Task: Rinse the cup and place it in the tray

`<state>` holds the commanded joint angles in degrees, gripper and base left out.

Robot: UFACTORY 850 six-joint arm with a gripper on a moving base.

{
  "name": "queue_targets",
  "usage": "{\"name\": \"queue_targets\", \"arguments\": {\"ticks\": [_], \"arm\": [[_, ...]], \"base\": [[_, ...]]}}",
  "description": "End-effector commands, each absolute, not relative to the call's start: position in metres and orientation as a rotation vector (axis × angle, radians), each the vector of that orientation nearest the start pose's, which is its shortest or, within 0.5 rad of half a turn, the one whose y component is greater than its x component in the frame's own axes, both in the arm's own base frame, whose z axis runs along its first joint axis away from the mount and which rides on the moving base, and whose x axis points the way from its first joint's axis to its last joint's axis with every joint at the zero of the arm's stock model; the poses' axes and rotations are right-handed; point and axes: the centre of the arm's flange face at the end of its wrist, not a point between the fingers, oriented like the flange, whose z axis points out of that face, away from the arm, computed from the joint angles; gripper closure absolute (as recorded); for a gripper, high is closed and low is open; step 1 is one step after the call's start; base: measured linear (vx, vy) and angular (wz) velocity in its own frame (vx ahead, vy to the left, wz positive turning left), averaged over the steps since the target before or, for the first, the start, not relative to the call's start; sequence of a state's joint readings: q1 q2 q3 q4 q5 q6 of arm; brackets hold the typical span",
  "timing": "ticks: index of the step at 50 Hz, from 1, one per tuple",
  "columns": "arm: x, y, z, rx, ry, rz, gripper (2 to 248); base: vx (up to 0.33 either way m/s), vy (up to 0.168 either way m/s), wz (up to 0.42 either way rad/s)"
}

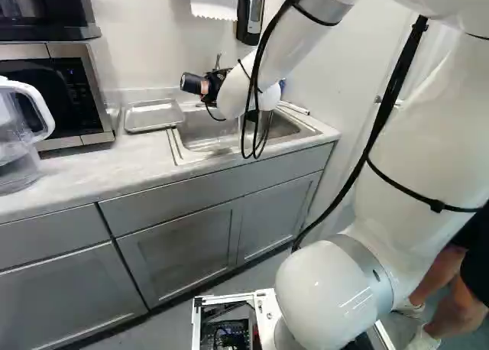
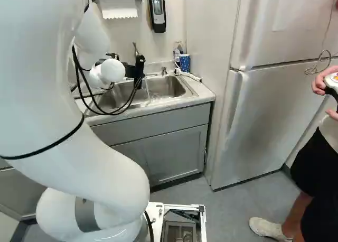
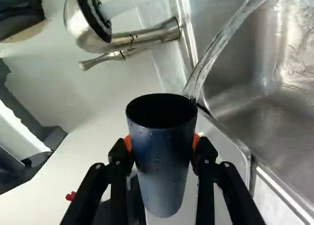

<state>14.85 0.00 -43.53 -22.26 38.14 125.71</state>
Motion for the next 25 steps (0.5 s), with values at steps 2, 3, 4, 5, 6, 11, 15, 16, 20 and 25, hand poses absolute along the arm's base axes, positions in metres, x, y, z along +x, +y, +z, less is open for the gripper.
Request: {"name": "queue_targets", "arguments": {"ticks": [2,3,4,5,6,11,15,16,20,25], "arm": [[0.4665,0.1455,0.5325,-1.344,1.163,-0.521,125],[0.4665,0.1455,0.5325,-1.344,1.163,-0.521,125],[0.4665,0.1455,0.5325,-1.344,1.163,-0.521,125],[0.4665,0.1455,0.5325,-1.344,1.163,-0.521,125],[0.4665,0.1455,0.5325,-1.344,1.163,-0.521,125],[0.4665,0.1455,0.5325,-1.344,1.163,-0.521,125],[0.4665,0.1455,0.5325,-1.344,1.163,-0.521,125],[0.4665,0.1455,0.5325,-1.344,1.163,-0.521,125],[0.4665,0.1455,0.5325,-1.344,1.163,-0.521,125],[0.4665,0.1455,0.5325,-1.344,1.163,-0.521,125]], "base": [[0.000,0.000,0.000],[0.000,0.000,0.000],[0.000,0.000,0.000],[0.000,0.000,0.000],[0.000,0.000,0.000],[0.000,0.000,0.000],[0.000,0.000,0.000],[0.000,0.000,0.000],[0.000,0.000,0.000],[0.000,0.000,0.000]]}}
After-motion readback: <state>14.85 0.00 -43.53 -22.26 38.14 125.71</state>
